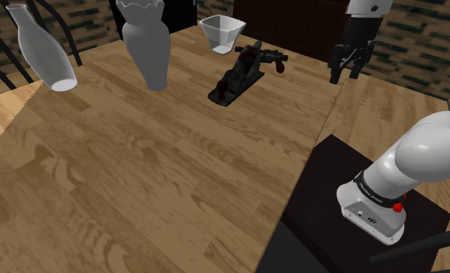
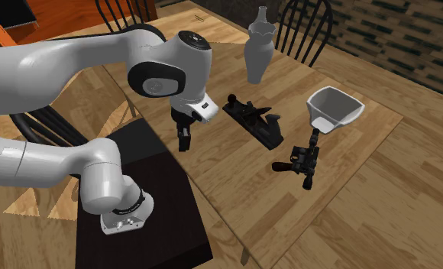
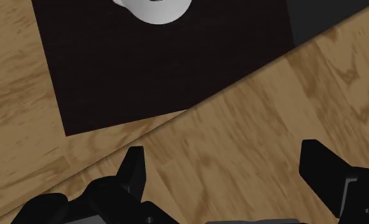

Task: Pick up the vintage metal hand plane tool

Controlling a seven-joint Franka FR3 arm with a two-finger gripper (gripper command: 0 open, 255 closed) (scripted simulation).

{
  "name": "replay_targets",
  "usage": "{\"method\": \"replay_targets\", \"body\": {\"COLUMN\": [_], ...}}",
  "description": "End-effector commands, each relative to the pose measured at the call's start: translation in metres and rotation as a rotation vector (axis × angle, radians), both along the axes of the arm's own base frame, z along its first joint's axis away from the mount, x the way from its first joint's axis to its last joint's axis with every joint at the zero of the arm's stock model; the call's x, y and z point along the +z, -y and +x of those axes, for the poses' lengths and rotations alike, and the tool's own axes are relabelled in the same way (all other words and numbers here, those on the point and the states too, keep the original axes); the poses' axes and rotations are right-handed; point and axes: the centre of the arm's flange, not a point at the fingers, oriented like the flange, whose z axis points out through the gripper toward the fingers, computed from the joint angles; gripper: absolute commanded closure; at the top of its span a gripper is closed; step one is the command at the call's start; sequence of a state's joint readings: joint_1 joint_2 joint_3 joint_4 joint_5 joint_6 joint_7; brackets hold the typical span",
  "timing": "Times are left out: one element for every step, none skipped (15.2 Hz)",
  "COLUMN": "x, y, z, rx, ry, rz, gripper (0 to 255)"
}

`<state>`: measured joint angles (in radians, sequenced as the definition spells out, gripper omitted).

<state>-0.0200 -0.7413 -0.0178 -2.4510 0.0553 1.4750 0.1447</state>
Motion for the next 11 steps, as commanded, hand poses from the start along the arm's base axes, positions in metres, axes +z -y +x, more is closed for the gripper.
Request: {"method": "replay_targets", "body": {"x": [0.000,-0.003,-0.006,-0.009,-0.012,-0.015,-0.017,-0.020,-0.022,-0.024,-0.026], "y": [0.000,-0.007,-0.015,-0.022,-0.028,-0.035,-0.041,-0.047,-0.053,-0.058,-0.063], "z": [0.000,0.007,0.015,0.022,0.030,0.038,0.047,0.055,0.064,0.073,0.083], "rx": [0.000,-0.029,-0.057,-0.086,-0.114,-0.143,-0.171,-0.200,-0.228,-0.257,-0.285], "ry": [0.000,0.016,0.032,0.048,0.065,0.081,0.097,0.113,0.129,0.145,0.161], "rz": [0.000,-0.004,-0.007,-0.011,-0.015,-0.018,-0.022,-0.026,-0.029,-0.033,-0.037], "gripper": [0,0,0,0,0,0,0,0,0,0,0]}}
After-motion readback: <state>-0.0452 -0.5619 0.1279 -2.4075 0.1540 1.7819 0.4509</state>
